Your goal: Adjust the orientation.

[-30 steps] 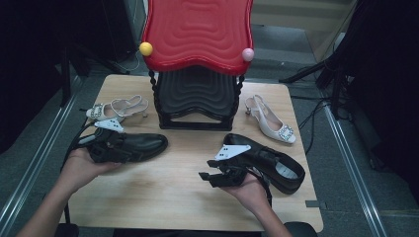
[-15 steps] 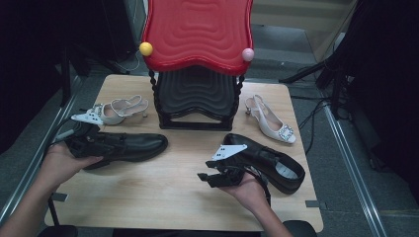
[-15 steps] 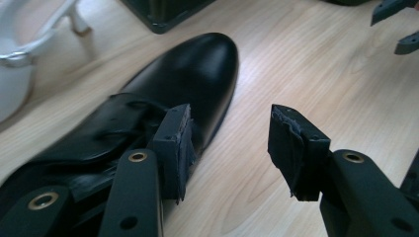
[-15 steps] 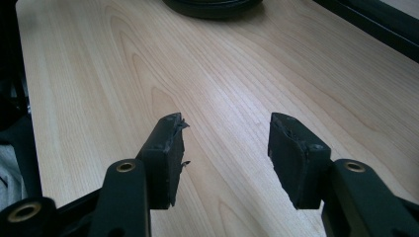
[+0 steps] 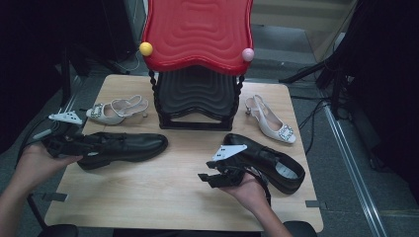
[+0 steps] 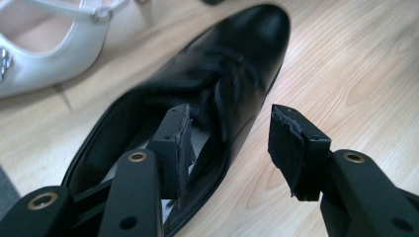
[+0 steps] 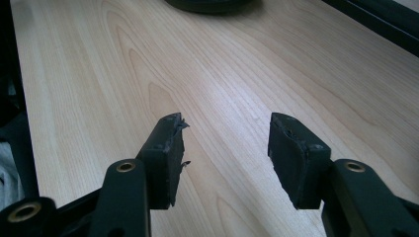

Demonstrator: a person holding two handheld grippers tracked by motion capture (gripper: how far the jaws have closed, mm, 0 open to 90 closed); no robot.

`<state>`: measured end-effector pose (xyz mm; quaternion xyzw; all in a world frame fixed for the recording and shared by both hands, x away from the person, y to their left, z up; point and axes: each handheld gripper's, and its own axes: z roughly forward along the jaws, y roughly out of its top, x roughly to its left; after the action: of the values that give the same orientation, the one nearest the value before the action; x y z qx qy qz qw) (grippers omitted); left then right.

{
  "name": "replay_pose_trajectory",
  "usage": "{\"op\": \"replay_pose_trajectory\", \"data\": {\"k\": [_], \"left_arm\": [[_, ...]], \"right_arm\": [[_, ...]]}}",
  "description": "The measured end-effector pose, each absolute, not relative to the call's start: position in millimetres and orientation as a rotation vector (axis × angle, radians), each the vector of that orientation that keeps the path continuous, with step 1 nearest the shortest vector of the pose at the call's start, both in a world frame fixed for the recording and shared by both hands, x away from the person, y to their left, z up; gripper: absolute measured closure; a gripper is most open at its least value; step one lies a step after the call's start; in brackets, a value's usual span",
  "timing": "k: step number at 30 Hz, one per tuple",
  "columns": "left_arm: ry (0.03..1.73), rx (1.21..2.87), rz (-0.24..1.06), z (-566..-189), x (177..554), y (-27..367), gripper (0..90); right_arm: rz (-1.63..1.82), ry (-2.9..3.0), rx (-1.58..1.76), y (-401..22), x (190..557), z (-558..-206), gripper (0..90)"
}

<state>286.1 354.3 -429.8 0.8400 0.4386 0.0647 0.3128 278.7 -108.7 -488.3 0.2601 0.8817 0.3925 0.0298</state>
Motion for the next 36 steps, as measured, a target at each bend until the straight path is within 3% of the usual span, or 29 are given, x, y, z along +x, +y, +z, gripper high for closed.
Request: {"op": "replay_pose_trajectory", "data": {"k": [19,29,36], "left_arm": [[1.101,2.283,0.063,-468,317,323,52.6],[1.019,2.23,-0.029,-464,315,317,81.2],[0.996,2.172,-0.07,-448,308,303,82.3]], "right_arm": [[1.195,2.728,0.784,-107,278,-490,49.1],[1.192,2.728,0.779,-108,279,-491,49.2],[1.206,2.712,0.784,-109,279,-488,49.2]]}}
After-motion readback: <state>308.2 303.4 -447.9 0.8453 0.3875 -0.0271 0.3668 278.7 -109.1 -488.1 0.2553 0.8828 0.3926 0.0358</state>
